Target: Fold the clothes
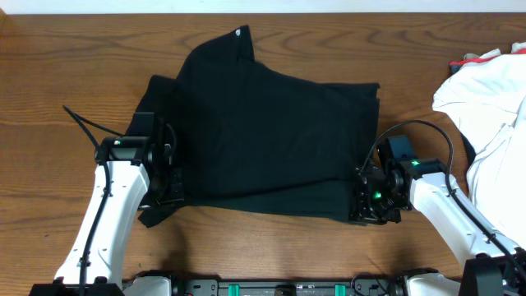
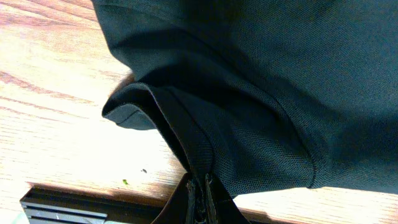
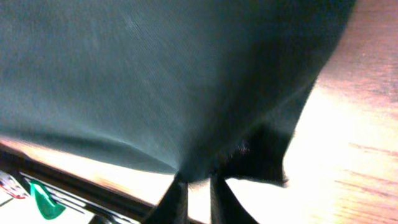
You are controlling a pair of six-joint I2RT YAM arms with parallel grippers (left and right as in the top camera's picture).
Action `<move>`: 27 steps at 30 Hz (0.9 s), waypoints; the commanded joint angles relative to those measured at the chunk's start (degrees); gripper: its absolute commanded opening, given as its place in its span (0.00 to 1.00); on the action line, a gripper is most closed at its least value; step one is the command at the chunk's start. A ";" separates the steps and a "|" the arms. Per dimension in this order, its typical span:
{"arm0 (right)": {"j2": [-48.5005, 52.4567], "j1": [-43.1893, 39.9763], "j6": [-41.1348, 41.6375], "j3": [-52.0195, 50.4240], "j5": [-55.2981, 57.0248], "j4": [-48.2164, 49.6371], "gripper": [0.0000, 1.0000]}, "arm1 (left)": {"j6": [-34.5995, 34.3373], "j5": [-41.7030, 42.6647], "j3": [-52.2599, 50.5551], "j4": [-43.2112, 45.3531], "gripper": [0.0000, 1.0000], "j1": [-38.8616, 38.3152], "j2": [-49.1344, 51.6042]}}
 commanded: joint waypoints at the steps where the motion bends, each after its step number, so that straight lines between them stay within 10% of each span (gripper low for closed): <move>1: 0.37 0.57 0.24 -0.31 0.50 0.00 0.20 | -0.98 -1.97 0.94 -0.57 0.08 -0.09 -0.37; 6: 0.37 0.50 0.33 -0.28 3.34 0.24 0.28 | -0.98 -1.99 0.94 -0.63 0.11 -0.09 -0.37; 14: 0.35 0.39 1.97 -0.17 2.86 13.60 0.28 | -1.01 -1.95 0.94 0.04 0.46 -0.09 -0.37; 23: 0.37 0.33 5.31 -0.17 12.15 18.27 0.51 | -1.18 -1.95 0.94 2.60 0.58 -0.09 -0.37; 27: 0.44 -0.66 6.10 -0.20 14.05 23.37 0.41 | -1.18 -1.86 0.94 8.11 0.61 -0.09 -0.37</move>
